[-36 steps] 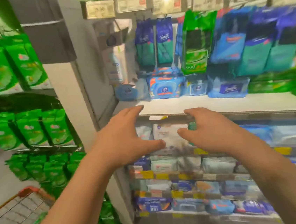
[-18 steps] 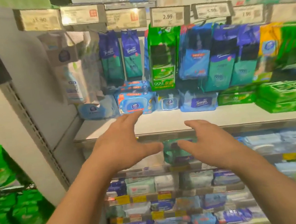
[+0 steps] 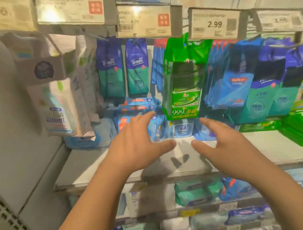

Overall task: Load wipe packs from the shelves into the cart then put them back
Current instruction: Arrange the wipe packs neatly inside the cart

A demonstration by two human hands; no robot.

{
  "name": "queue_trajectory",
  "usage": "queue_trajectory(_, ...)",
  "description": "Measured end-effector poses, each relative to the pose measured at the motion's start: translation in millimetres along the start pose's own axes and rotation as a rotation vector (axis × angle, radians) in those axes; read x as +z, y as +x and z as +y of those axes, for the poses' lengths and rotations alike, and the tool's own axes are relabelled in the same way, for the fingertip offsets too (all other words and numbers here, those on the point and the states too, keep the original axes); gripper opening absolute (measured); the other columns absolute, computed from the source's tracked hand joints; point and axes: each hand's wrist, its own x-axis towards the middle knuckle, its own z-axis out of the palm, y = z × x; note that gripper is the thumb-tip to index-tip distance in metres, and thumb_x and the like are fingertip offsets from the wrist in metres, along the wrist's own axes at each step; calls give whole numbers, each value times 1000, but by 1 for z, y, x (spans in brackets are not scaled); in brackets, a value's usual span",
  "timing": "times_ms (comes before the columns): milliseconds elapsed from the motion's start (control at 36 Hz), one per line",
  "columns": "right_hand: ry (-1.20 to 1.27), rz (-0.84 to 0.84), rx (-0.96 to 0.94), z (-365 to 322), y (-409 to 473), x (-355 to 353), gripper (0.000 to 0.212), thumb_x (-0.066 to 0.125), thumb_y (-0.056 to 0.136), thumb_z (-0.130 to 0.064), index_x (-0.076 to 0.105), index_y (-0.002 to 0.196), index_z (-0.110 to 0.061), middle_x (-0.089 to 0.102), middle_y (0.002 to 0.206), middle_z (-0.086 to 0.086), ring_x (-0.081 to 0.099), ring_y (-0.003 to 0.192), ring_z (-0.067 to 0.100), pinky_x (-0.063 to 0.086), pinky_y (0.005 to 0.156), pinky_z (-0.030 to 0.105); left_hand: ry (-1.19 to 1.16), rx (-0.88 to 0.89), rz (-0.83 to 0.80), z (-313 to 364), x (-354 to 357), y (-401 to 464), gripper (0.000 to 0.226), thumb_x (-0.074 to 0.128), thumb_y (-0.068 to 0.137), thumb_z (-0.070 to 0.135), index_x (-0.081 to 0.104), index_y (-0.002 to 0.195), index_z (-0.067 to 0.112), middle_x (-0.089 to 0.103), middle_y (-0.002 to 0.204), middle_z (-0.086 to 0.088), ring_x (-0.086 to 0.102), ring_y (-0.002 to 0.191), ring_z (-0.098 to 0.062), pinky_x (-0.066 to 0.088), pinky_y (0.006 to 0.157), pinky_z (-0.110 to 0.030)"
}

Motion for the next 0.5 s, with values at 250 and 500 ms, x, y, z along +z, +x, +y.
queue_trajectory(250, 196, 125, 2, 1, 39, 15, 82, 62, 93, -44, 18, 160, -28, 20, 158, -26, 18, 147, -5, 11, 107, 7, -206, 47, 50, -7, 22, 57, 94, 72, 78, 64, 34, 156, 29, 41, 156, 8, 36, 143, -8, 26, 102, -19)
queue_trajectory(500, 630, 276, -122, 7, 86, 38, 34, 55, 98, -41, 47, 131, -37, 62, 123, -33, 57, 114, -10, 42, 100, 17, -579, -20, 164, 36, 41, 91, 60, 51, 86, 72, 44, 139, 46, 51, 137, 15, 41, 128, 9, 32, 112, -20)
